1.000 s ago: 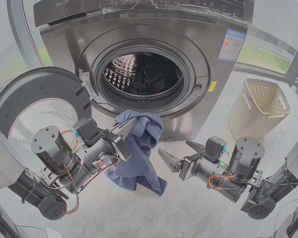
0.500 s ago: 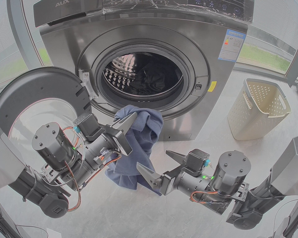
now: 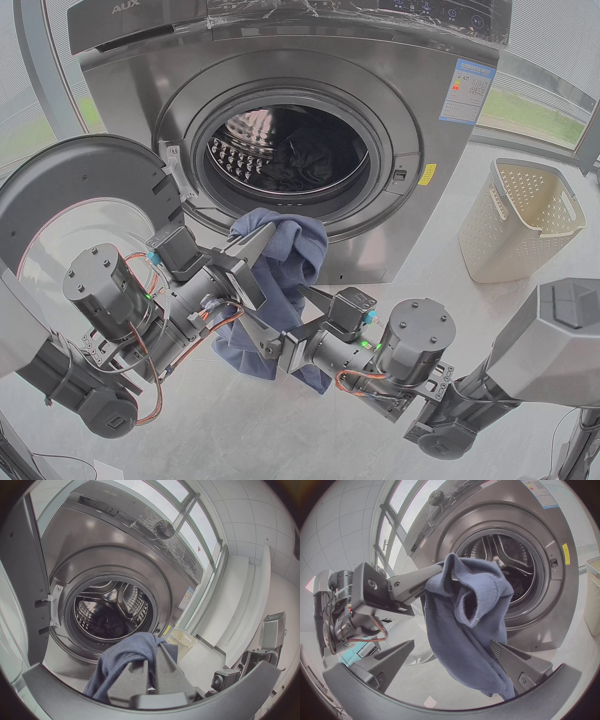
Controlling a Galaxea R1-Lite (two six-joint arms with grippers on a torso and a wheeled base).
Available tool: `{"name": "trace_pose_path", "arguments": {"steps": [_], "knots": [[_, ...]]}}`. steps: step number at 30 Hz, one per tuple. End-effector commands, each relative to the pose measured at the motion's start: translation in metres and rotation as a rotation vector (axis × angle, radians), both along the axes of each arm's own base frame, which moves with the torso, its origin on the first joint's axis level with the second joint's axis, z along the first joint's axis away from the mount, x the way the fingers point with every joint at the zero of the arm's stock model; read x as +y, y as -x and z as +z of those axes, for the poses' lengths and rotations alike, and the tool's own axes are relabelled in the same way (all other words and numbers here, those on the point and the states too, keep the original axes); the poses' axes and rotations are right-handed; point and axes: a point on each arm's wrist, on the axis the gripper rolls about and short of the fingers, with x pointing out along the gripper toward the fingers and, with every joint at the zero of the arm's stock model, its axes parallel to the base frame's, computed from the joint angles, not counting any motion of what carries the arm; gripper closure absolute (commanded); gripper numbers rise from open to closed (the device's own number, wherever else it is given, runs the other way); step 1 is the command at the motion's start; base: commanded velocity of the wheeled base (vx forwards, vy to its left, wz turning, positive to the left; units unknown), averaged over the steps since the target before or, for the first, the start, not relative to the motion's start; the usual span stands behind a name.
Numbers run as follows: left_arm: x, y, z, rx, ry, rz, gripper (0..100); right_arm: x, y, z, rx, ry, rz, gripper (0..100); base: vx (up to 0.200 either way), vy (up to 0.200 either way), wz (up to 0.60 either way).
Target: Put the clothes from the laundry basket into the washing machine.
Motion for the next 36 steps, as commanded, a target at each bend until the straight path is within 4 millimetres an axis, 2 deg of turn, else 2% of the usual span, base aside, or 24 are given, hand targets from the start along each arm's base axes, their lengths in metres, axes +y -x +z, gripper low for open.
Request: {"name": "trace_pose_path", "arguments": {"steps": [1, 6, 12, 18, 24, 25, 36], "knots": [[0.000, 0.000, 0.001, -0.002, 0.002, 0.000, 100, 0.011, -0.014, -0.010, -0.008, -0.010, -0.012, 0, 0.000, 0.000, 0.00], [0.000, 0.000, 0.000, 0.000, 0.001, 0.000, 100, 0.016, -0.020, -0.008, -0.025, -0.032, -0.016, 0, 0.000, 0.000, 0.00], [0.000, 0.000, 0.000, -0.001, 0.001, 0.000, 100, 0.022, -0.036, -0.013, -0.031, -0.041, -0.048, 0, 0.000, 0.000, 0.00], [0.001, 0.001, 0.002, -0.006, 0.005, 0.000, 100, 0.013, -0.049, -0.017, -0.025, -0.034, -0.093, 0, 0.000, 0.000, 0.00], [0.001, 0.001, 0.003, -0.007, 0.006, 0.000, 100, 0.005, -0.052, -0.019, -0.020, -0.027, -0.111, 0, 0.000, 0.000, 0.00], [0.001, 0.001, 0.003, -0.007, 0.006, 0.000, 100, 0.005, -0.051, -0.019, -0.019, -0.026, -0.111, 100, 0.000, 0.000, 0.00], [0.001, 0.001, 0.001, -0.003, 0.003, 0.001, 100, 0.001, -0.047, -0.012, -0.026, -0.035, -0.110, 100, 0.000, 0.000, 0.00]]}}
